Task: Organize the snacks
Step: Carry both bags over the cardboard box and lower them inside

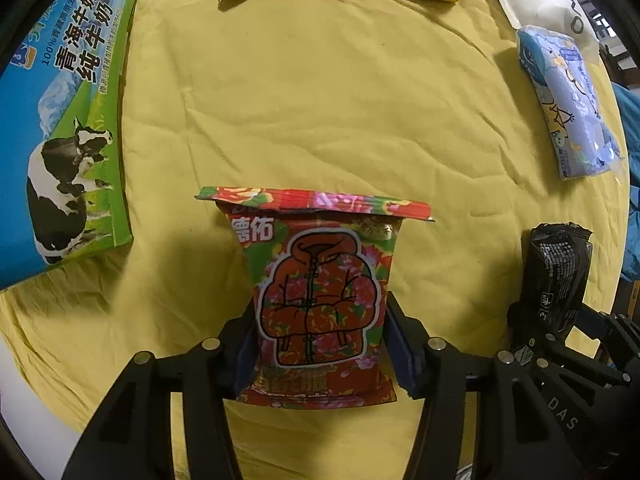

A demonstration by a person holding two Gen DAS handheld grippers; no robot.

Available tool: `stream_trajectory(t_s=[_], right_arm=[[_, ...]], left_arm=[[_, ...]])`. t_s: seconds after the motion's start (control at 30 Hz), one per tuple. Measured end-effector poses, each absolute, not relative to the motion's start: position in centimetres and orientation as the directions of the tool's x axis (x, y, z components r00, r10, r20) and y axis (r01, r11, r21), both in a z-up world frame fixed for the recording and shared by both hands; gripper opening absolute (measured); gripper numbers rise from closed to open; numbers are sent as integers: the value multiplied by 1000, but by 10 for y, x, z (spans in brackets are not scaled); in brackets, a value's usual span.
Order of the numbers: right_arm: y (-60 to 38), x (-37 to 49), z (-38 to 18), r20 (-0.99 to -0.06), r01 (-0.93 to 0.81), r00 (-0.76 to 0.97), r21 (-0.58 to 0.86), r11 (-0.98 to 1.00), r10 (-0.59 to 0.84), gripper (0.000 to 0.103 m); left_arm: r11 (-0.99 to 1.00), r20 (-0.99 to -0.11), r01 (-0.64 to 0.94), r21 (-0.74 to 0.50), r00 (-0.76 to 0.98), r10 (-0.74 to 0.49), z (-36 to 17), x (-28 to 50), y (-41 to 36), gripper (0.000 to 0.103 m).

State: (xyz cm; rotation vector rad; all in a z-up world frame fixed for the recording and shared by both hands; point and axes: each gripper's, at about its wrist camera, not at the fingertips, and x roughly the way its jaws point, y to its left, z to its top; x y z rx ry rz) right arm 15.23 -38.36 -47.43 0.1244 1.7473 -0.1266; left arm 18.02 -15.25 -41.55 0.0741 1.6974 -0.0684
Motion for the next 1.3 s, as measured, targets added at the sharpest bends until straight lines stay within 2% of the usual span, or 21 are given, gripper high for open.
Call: stream_trajectory(t_s=[0.13, 0.43, 0.57, 0.7, 0.77, 0.83, 0.87, 0.9, 1.07, 1.3], right_arm=[[-382, 142, -465, -986, 142, -164, -18, 990, 5, 55], [-384, 137, -466, -989, 118, -149, -23, 993, -5, 51], [-362, 124, -452, -989, 117, -147, -23, 993, -6, 55], [-356, 124, -450, -986, 137, -165, -5, 990, 18, 60], [-360, 127, -452, -985, 148, -167, 6, 989, 31, 62], [-361, 130, -452, -986, 155, -165, 2, 988, 28, 62], [-358, 132, -451, -986, 147, -167, -12, 989, 13, 61], [-356, 133, -450, -988, 140, -157, -18, 990, 4, 55], [-351, 135, -447, -989, 117, -148, -22, 993, -4, 50], [-354, 137, -427, -995, 119, -102, -1, 993, 11, 49]], left_arm=[[995, -994, 98, 9, -112, 20, -405, 166, -154, 44], [994, -995, 106, 14, -98, 24, -396, 152, -157, 42], [996, -994, 88, -7, -111, 3, -400, 153, -151, 46], [993, -993, 112, -32, -121, -18, -402, 151, -149, 56], [993, -993, 120, -19, -115, -5, -402, 149, -152, 56], [993, -994, 115, -13, -108, 0, -402, 147, -153, 55], [994, -995, 113, -7, -103, 5, -401, 146, -154, 49], [994, -995, 110, -3, -97, 8, -399, 145, -154, 42], [993, -997, 117, -5, -83, 4, -391, 137, -158, 41], [993, -1000, 120, -16, -4, -16, -352, 130, -155, 41]])
